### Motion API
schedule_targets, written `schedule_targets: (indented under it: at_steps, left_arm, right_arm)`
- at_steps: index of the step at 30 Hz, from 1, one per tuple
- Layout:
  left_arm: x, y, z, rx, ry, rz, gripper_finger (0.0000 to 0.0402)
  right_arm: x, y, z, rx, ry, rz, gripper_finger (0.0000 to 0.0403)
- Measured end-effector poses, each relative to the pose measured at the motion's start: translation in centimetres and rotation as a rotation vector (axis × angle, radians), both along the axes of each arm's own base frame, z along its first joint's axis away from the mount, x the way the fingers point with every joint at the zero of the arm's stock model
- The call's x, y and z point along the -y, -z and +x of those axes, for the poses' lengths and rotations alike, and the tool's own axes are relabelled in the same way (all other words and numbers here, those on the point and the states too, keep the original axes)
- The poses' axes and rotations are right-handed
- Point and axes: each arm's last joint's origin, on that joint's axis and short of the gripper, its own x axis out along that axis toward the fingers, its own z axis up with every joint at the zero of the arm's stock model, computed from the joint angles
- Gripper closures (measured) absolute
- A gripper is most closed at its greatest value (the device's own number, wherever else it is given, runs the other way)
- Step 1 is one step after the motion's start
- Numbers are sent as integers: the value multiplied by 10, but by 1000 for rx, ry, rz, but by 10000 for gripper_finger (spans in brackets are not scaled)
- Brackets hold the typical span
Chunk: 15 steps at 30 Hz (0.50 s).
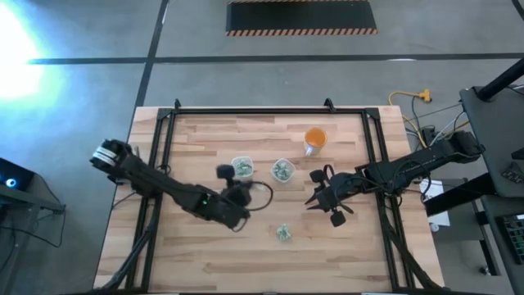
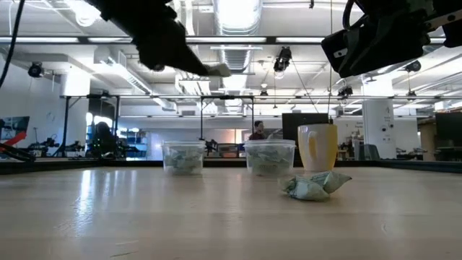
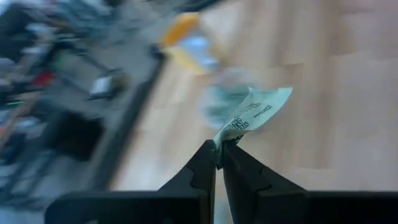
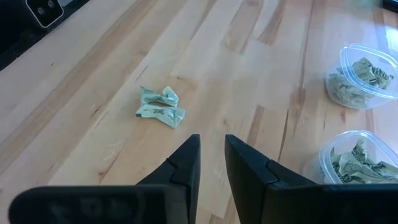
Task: Pick and place items into bin
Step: Put the white stevia packet into the left transparent bin
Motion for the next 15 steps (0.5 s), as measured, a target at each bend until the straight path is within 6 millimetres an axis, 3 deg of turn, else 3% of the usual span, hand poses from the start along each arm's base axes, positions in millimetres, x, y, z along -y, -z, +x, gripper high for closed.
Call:
schedule_targets:
  at_steps: [6,15]
  left_arm:
    - [-23,-12,-14,-29,-140,81,394]
    - [-65,16,-27,-181,-356,-2,394]
  right_arm:
    - [0,0,0,-1,-1,-2,339]
    - [0,0,0,0,-2,-3,339]
